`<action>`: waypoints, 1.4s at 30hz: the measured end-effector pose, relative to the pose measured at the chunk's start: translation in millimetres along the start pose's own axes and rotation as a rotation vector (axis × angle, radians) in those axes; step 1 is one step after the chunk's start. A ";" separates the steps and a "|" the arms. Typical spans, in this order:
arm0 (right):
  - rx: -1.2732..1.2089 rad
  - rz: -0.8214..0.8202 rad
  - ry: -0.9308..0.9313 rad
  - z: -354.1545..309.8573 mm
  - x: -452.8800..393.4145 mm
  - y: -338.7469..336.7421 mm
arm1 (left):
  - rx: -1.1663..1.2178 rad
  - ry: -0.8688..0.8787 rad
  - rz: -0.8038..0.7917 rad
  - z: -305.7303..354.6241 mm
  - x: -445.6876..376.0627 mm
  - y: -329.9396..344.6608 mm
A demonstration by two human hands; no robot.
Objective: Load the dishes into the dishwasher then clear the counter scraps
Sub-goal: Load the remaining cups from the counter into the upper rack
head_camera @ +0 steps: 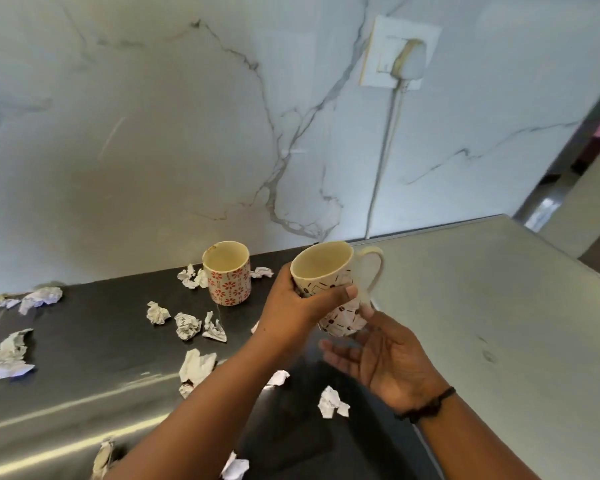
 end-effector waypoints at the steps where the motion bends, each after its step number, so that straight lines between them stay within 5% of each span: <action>1: -0.093 -0.046 0.007 3.4 13.7 2.1 | 0.033 0.003 -0.045 5.8 7.4 7.1; 6: -0.437 -0.151 -0.128 4.4 99.4 6.5 | 0.020 0.040 -0.294 24.2 47.2 59.7; 14: -0.489 -0.030 -0.387 8.8 249.9 -47.6 | -0.337 0.170 -0.779 20.6 128.9 173.0; 18: -0.410 0.145 -0.407 18.3 312.9 -87.6 | -0.444 0.185 -0.929 7.3 157.4 222.3; 23: -0.267 0.451 -0.403 20.1 406.5 -134.1 | -0.411 -0.011 -1.147 -34.7 202.0 296.8; 33: 0.012 0.805 -0.265 16.3 549.7 -289.2 | -0.371 -0.403 -1.233 -161.5 298.6 454.0; 42: 0.575 1.030 0.004 18.5 518.7 -401.9 | -1.229 -0.194 -0.989 -253.4 272.2 407.4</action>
Point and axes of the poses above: each hand's wrist, its own x-axis away from the middle knuckle, its own y-axis out of the palm, z = x × y, the point moved 3 cm from there along -x, towards the middle knuckle, and after that the axes turned 1 degree about -y, right-handed, at the moved point
